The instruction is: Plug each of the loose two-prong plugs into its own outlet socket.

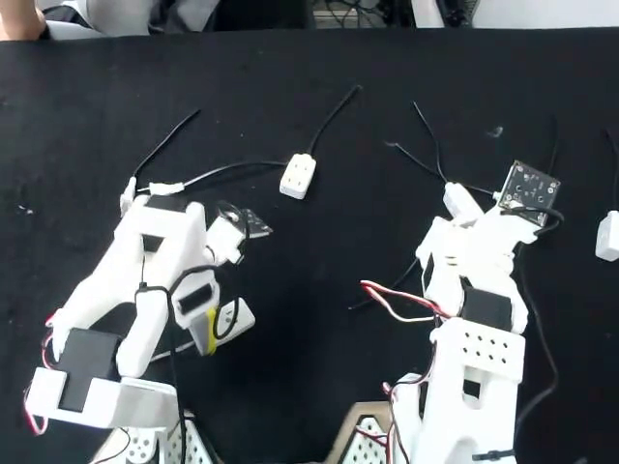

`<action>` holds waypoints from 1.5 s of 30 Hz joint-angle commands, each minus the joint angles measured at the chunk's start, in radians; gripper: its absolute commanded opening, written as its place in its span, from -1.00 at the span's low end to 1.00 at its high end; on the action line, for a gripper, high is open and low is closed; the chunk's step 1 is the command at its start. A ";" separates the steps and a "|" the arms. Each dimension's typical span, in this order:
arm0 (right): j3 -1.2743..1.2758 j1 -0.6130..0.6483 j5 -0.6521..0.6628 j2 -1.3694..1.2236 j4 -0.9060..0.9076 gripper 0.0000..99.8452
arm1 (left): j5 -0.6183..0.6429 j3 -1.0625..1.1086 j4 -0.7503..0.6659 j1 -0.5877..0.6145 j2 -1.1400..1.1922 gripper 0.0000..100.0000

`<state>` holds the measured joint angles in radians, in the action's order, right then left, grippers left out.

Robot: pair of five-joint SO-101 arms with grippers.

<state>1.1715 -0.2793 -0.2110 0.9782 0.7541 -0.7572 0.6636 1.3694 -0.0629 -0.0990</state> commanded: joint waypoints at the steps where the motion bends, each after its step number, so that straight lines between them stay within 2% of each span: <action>1: -0.005 -0.015 -0.003 0.030 -0.009 -0.40 | 0.043 0.013 -0.133 0.045 -0.034 -0.51; 5: -0.005 -0.015 -0.003 0.030 -0.009 -0.40 | 0.066 0.021 -0.311 0.116 -0.034 -0.60; 17: -0.005 -0.015 -0.003 0.030 -0.009 -0.40 | 0.068 0.005 -0.537 0.217 -0.026 -0.61; 19: -0.005 -0.015 -0.003 0.030 -0.009 -0.40 | 0.100 0.010 -0.551 0.232 -0.025 -0.62; 21: -0.005 -0.015 -0.003 0.030 -0.009 -0.40 | 0.149 0.024 -0.552 0.237 -0.034 -0.73; 23: -0.005 -0.015 -0.003 0.030 -0.009 -0.40 | 0.164 0.027 -0.548 0.229 -0.035 -0.95; 26: -0.004 -0.002 -0.003 0.030 -0.009 -0.40 | 0.187 0.033 -0.548 0.217 -0.035 -0.94; 28: -0.002 0.015 -0.003 0.030 -0.009 -0.40 | 0.184 0.031 -0.523 0.194 -0.035 -0.94; 32: 0.008 0.020 -0.003 0.030 -0.015 -0.40 | 0.169 0.004 -0.364 0.094 -0.072 -0.94; 41: 0.008 0.018 -0.003 0.030 -0.015 -0.40 | 0.143 0.008 -0.044 -0.203 -0.345 -0.94; 45: 0.007 0.018 -0.003 0.031 -0.015 -0.40 | 0.146 0.104 -0.055 -0.314 -0.434 -0.94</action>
<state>1.1853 -0.2700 -0.2110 0.9797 0.7541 -0.6068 0.7250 1.3126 -0.3084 -0.4580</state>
